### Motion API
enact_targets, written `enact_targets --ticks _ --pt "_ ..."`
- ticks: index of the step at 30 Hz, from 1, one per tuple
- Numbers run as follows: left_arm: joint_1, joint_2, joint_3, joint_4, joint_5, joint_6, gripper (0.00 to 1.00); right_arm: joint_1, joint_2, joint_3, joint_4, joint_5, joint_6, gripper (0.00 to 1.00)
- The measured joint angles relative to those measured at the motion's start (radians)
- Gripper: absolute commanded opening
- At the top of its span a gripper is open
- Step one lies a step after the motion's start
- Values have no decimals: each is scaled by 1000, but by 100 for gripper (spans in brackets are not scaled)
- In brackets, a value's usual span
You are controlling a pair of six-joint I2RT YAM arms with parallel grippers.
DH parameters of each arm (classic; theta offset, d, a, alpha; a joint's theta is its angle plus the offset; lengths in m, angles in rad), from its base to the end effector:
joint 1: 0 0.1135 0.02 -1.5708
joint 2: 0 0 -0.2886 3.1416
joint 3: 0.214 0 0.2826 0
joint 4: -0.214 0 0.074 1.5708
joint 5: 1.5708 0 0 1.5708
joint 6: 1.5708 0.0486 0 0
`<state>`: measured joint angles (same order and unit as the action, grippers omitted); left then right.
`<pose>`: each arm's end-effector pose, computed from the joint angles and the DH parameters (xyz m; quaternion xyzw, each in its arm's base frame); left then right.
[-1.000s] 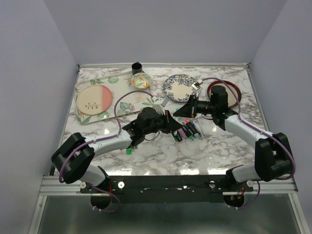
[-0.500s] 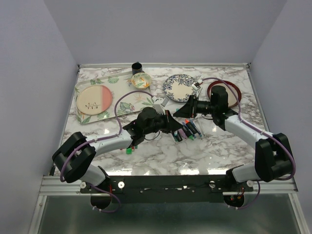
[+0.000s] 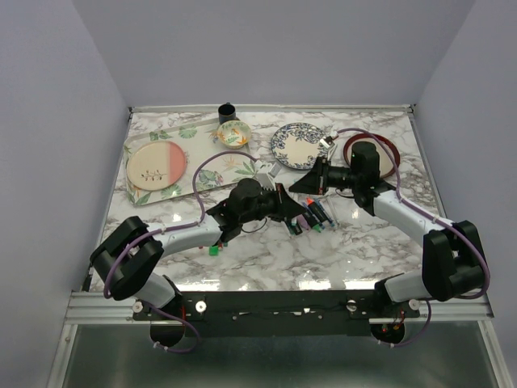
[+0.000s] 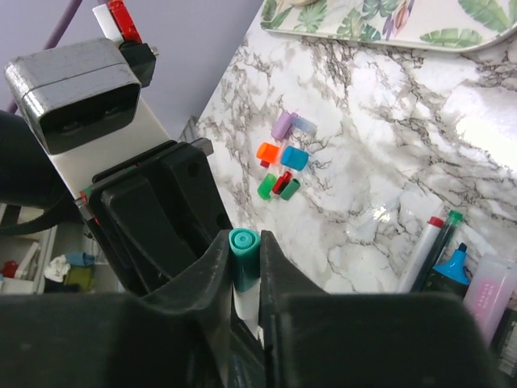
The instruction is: Open the pen caps
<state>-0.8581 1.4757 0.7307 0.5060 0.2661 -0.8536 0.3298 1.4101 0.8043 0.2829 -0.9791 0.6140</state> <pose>0.2216 -0.2760 0.2291 0.0837 0.7792 -0.5308 0.3226 0.3000 0.1453 0.2584 -0.1705 0.7479 0.5743 0.2858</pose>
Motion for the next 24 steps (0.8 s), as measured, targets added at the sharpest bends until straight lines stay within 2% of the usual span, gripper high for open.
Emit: enact_targets --ticks 1,2,8,13,15,20,24 --pt "-2 0 0 4 0 -2 0 -2 0 0 0 2 -1 4" --pt "-2 0 0 8 0 -2 0 -5 0 0 0 2 0 0" --pt "-15 18 0 43 -6 -8 0 -38 -7 -10 8 -5 27 1" --pt "-62 44 2 122 -70 -33 0 -97 -10 -11 8 -91 92 1" --pt "-94 45 -20 143 -75 -45 0 -119 -15 -12 28 -94 124 1" --pt "-261 69 -158 122 -31 -76 0 -223 -30 -7 108 -32 166 1" --pt "-288 71 -211 119 -31 -103 0 -233 -31 -6 118 -16 164 0"
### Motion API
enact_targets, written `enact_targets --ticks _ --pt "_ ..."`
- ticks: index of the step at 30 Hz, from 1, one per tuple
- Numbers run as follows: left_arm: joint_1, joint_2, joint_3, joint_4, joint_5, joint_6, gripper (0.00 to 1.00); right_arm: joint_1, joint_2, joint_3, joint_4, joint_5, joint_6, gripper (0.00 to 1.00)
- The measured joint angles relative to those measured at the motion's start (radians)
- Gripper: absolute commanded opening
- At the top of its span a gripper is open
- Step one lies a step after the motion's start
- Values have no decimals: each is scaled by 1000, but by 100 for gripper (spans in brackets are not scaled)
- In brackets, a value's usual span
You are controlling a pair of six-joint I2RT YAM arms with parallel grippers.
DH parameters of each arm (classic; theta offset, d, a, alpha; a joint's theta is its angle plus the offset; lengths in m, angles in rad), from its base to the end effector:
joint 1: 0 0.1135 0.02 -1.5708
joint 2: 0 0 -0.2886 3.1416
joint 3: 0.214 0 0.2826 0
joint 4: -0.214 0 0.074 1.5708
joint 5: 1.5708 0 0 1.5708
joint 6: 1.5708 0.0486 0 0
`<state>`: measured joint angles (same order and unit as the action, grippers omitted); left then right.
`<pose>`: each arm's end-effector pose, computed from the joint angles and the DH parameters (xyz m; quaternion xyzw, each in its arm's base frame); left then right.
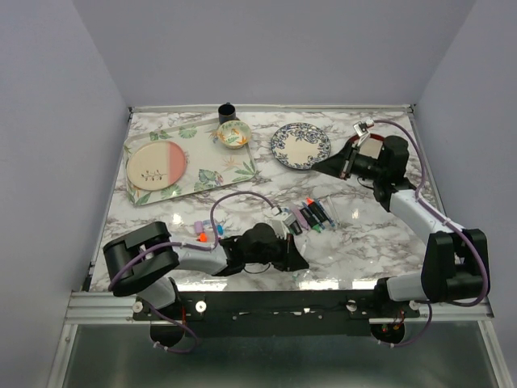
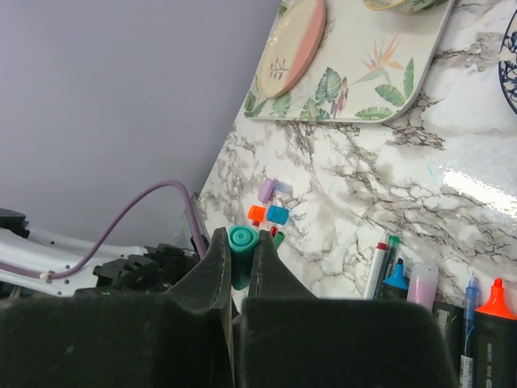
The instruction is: Open the pen caps
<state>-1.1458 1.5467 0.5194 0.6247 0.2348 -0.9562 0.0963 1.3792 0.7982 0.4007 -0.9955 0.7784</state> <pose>0.1211 -0.2951 0.1492 0.1427 0.8186 -0.5239 0.1872 0.3222 0.0721 0.2774 -0.0625 0.7382 0.5705 0.3546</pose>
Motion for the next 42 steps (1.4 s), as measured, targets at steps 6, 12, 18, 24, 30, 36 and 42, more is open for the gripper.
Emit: enact_targets --ticks 6,12,18,24,30,36,42 --pt "0 -195 -19 -111 -95 24 0 5 16 14 -74 -5 -129 1" --pt "0 -692 -48 -364 -343 80 0 113 149 114 -292 4 -354 6" --pt "7 -1157 -114 -681 -592 85 0 355 262 205 -465 67 -515 12" --pt "8 -1386 -136 -947 -718 61 0 552 418 358 -612 179 -605 17" --pt "8 -1426 -137 -1078 -758 49 0 740 544 525 -692 280 -584 18" --pt "8 -1429 -122 -1152 -766 48 0 748 712 677 -712 372 -499 31" --pt "8 -1475 -113 -1181 -772 48 0 769 772 721 -739 411 -465 44"
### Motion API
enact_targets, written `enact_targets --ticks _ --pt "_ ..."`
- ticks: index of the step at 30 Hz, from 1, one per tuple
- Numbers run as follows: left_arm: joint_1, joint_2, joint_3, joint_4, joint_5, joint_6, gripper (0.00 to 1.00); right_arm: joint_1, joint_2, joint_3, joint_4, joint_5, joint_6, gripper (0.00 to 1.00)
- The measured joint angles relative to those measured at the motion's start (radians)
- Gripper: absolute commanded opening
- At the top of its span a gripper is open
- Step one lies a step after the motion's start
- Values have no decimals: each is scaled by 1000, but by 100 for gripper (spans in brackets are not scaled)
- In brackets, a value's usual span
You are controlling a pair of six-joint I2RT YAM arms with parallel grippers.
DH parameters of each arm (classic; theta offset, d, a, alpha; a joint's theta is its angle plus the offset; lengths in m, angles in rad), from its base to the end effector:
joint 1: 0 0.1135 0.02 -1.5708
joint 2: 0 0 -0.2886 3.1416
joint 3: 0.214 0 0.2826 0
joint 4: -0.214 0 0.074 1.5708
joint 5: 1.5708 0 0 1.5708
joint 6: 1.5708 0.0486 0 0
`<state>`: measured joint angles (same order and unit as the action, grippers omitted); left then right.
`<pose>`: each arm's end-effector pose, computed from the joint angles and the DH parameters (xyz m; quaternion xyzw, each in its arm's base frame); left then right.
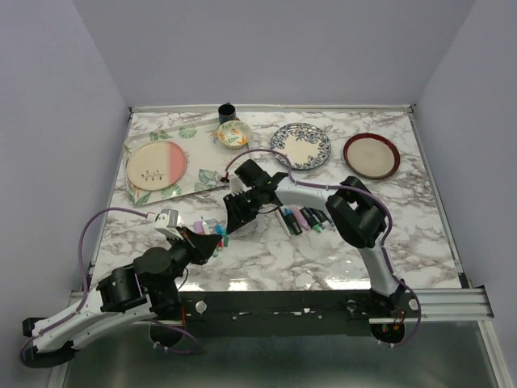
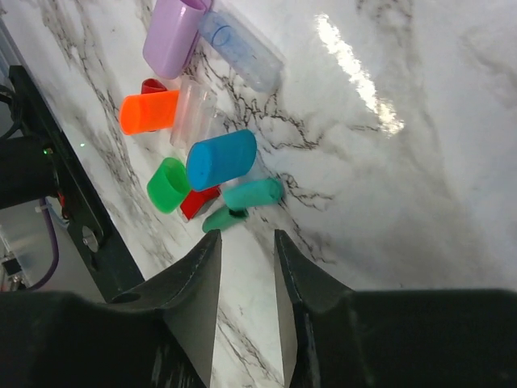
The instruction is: Open the pen caps
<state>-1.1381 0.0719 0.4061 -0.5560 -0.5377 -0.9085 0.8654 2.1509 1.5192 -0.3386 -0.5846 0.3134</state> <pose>0.0588 -0.0679 0.2560 -0.0785 0.7670 -0.4061 0.4905 0.3045 0.3990 0.1458 -0.3313 0.8569 0.3862 0.0824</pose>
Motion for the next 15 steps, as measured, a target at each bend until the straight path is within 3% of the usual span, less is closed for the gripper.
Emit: enact_targets --ticks 9,15 --pt "0 36 -7 15 0 -3 0 32 16 39 -26 18 -16 48" --pt "0 222 -35 143 19 -8 0 -29 -161 7 -101 40 -152 48"
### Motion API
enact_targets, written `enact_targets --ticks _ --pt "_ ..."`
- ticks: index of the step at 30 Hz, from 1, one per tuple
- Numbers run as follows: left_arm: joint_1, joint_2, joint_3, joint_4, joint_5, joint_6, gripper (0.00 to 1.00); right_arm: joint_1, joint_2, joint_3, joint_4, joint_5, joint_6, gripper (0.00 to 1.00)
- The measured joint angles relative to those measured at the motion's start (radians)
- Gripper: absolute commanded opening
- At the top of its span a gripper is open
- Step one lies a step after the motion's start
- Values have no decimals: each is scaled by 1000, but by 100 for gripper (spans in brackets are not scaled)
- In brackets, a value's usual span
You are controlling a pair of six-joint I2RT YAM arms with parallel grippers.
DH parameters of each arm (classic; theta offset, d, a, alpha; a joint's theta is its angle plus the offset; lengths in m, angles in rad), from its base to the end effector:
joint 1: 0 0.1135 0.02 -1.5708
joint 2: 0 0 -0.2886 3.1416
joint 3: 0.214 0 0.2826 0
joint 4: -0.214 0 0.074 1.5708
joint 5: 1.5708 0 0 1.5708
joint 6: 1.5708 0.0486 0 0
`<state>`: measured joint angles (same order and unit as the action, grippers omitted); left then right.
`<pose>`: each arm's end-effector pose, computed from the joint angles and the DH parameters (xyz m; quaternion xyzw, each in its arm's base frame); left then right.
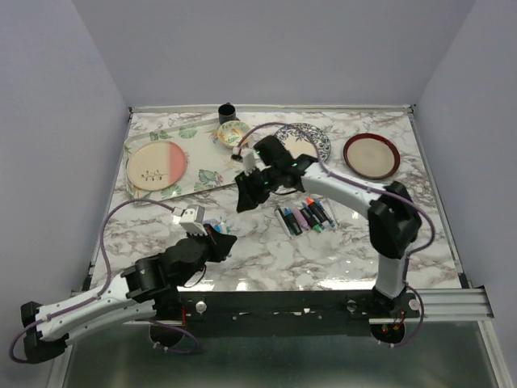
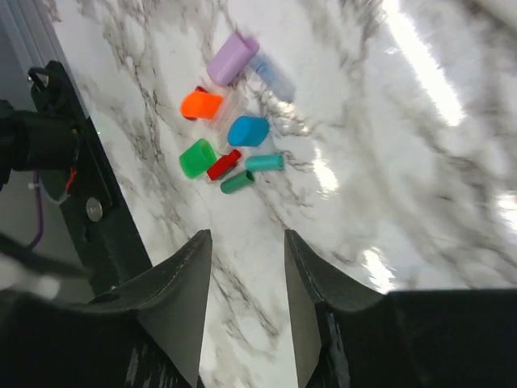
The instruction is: Open the pen caps
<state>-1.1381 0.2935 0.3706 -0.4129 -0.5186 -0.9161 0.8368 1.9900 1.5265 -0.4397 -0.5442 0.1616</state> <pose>0.0739 -0.1026 0.2398 -0.0602 0.7997 -0.3708 0.4684 0.3048 0.3754 0.2166 -0.3845 0.8295 0.3740 0.1555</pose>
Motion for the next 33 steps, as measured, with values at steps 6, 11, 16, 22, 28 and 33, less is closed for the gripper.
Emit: enact_targets --ticks 6,11,16,22,28,33 --pt "11 339 10 162 16 -59 4 -205 -351 -66 -40 8 -281 49" --pt "149 697 48 341 122 -124 2 -397 -554 -184 -33 -9 -389 50" --pt "258 986 117 505 250 -185 7 -576 -659 -310 -24 -110 -398 50" --pt "273 1260 247 698 381 -248 32 -662 -663 -329 -24 -236 -389 50" --pt "283 1367 274 775 437 -290 43 -706 -677 -329 -25 -311 -377 50" --pt "303 1359 266 793 438 -307 51 -727 -689 -329 -25 -348 -371 50"
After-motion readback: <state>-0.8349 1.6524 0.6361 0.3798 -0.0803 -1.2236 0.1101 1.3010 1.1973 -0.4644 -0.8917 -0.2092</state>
